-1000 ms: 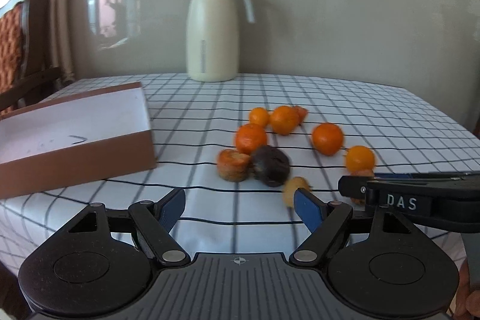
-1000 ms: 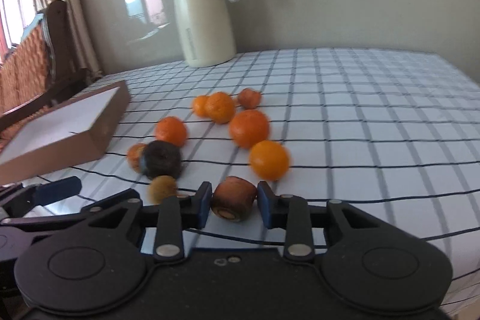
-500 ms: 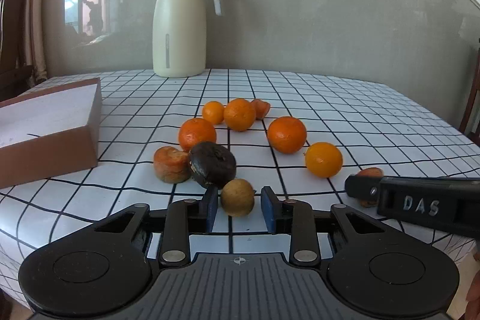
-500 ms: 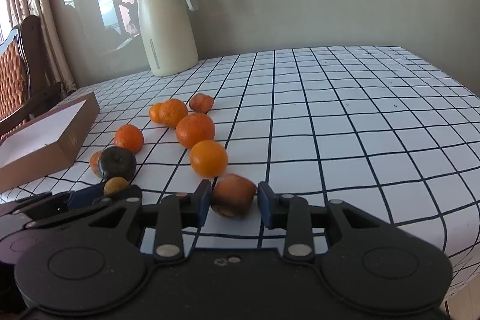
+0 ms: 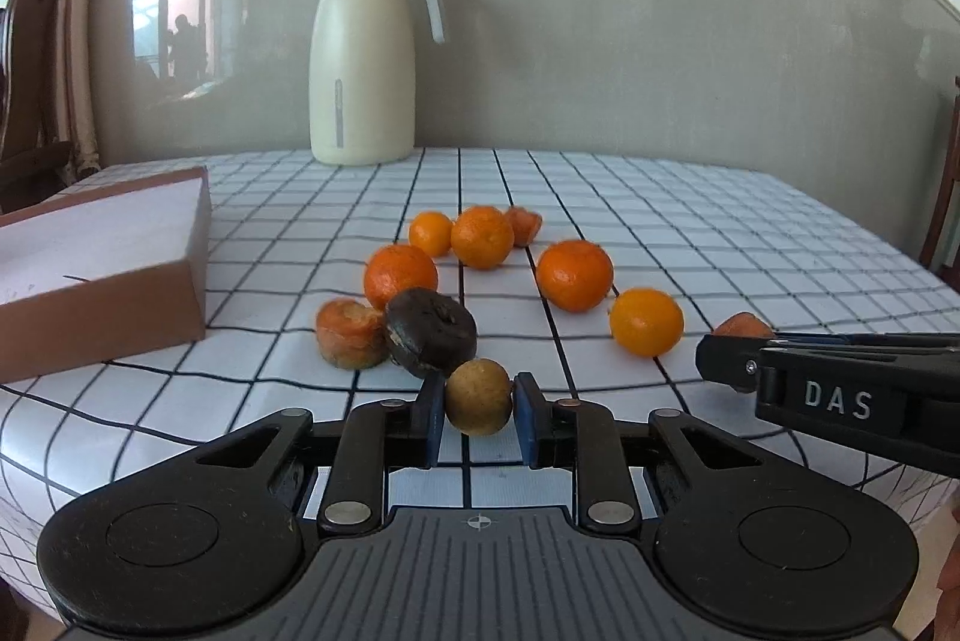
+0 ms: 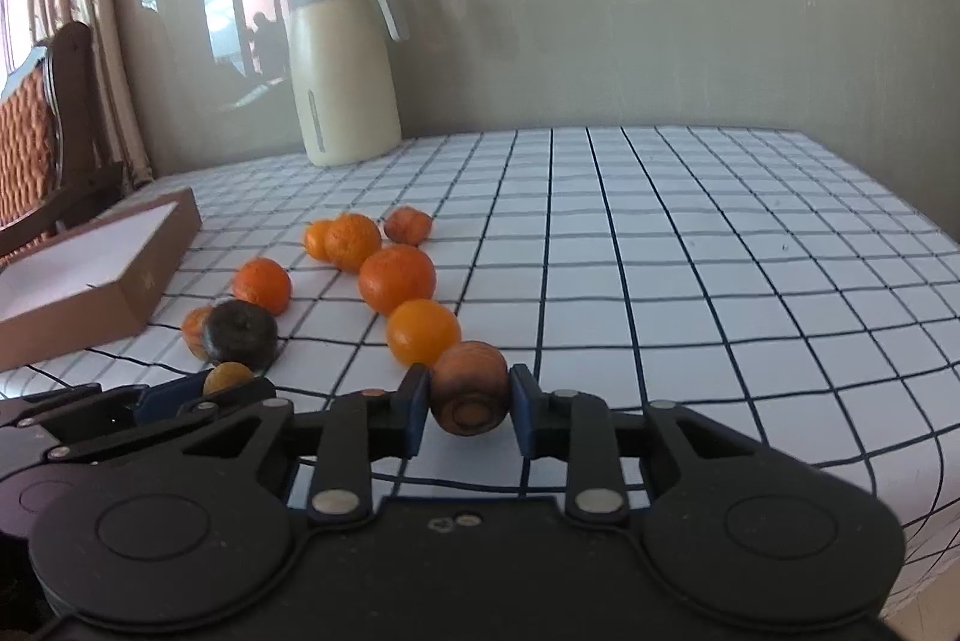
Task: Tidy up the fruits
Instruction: 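Carry both held fruits over the white box and open both tools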
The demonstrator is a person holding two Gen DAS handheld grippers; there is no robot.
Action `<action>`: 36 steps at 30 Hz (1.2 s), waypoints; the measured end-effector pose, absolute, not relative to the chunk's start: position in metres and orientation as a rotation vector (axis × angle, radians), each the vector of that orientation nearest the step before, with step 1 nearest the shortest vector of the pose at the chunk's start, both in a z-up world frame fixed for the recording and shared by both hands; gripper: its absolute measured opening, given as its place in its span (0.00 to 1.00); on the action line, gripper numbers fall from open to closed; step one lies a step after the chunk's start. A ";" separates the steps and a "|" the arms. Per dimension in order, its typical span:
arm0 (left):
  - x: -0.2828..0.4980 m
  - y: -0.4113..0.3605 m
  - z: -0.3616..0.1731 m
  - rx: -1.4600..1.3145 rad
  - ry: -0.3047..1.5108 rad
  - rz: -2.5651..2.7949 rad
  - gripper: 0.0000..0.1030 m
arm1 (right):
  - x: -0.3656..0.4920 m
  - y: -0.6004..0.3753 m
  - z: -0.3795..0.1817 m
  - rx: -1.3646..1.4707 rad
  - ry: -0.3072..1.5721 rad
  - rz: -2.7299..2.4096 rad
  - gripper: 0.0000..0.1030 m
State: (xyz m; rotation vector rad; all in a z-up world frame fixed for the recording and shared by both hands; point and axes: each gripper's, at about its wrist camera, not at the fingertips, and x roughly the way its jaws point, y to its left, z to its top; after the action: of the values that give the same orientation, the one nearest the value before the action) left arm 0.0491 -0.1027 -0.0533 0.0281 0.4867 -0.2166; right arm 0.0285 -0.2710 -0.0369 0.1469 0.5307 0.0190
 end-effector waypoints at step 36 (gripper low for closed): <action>0.017 0.107 -0.011 -0.163 0.350 0.218 0.24 | 0.061 -0.112 0.000 0.120 0.386 0.508 0.19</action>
State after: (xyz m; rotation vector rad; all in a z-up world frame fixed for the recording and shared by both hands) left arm 0.0168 0.1072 -0.0113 -0.1634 0.3502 0.2184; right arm 0.0606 -0.1119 -0.0003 0.1201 0.3860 0.5078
